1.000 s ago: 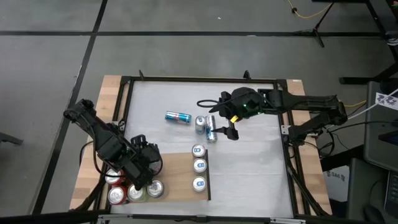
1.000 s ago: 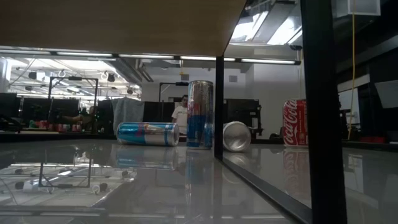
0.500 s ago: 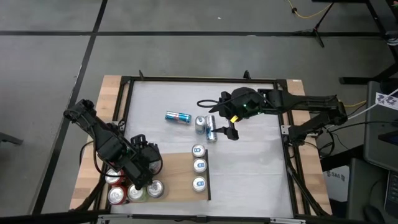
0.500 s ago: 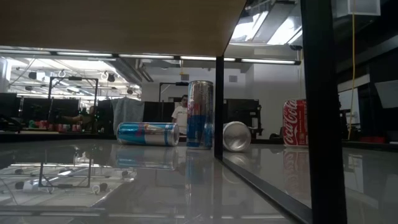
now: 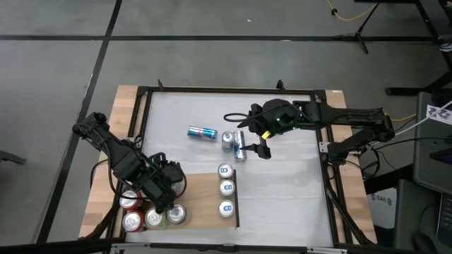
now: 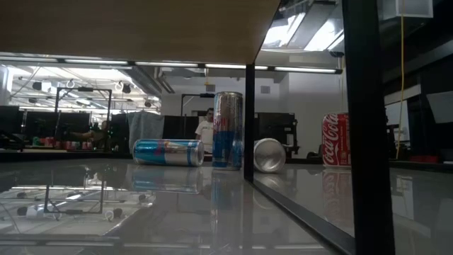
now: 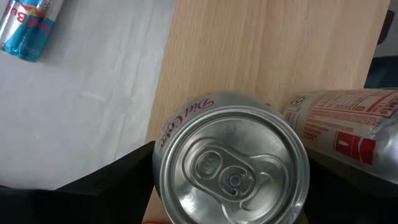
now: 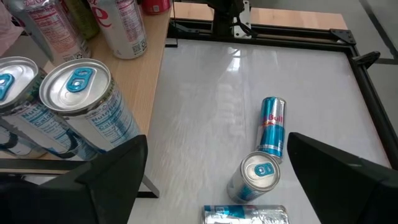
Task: Place canned beverage on shelf
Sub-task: Put the silver soda can on the shelf aligned with the silver soda can
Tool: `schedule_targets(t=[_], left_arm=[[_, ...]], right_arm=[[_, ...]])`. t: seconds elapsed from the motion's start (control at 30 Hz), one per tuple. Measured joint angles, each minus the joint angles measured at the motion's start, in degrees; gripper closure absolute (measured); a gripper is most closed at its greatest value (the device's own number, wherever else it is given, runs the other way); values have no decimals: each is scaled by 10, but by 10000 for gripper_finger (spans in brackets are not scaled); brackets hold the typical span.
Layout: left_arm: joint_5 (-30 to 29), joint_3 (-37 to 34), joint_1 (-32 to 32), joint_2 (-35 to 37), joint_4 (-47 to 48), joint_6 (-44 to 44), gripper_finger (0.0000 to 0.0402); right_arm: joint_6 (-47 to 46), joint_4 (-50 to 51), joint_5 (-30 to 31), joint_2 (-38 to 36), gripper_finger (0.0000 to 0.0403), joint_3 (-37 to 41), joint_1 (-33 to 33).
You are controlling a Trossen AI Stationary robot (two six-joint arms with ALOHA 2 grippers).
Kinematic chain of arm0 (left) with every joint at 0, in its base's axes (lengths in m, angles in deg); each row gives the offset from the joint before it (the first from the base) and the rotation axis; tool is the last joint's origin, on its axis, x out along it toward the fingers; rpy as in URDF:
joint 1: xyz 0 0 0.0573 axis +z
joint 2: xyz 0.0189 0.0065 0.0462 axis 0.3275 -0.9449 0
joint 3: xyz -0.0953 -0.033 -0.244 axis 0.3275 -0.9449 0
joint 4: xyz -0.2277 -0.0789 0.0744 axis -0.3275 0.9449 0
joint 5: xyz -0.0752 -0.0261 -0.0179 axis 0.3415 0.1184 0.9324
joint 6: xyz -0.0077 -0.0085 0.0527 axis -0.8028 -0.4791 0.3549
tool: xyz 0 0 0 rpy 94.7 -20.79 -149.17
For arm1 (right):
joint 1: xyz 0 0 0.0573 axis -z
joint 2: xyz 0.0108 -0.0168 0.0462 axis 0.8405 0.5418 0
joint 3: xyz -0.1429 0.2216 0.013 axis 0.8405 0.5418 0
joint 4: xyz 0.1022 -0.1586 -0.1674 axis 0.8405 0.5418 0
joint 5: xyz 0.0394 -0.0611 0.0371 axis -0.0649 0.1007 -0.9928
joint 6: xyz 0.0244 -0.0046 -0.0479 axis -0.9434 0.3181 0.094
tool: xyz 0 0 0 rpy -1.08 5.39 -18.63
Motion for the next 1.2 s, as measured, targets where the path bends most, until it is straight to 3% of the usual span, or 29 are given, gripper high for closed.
schedule_targets(t=[0.97,1.2], left_arm=[[17,24,4,8,-10,-5,74],[16,61,4,9,-7,-2,74]], right_arm=[[0,0,0,0,26,0,0],[0,1,0,0,26,0,0]])
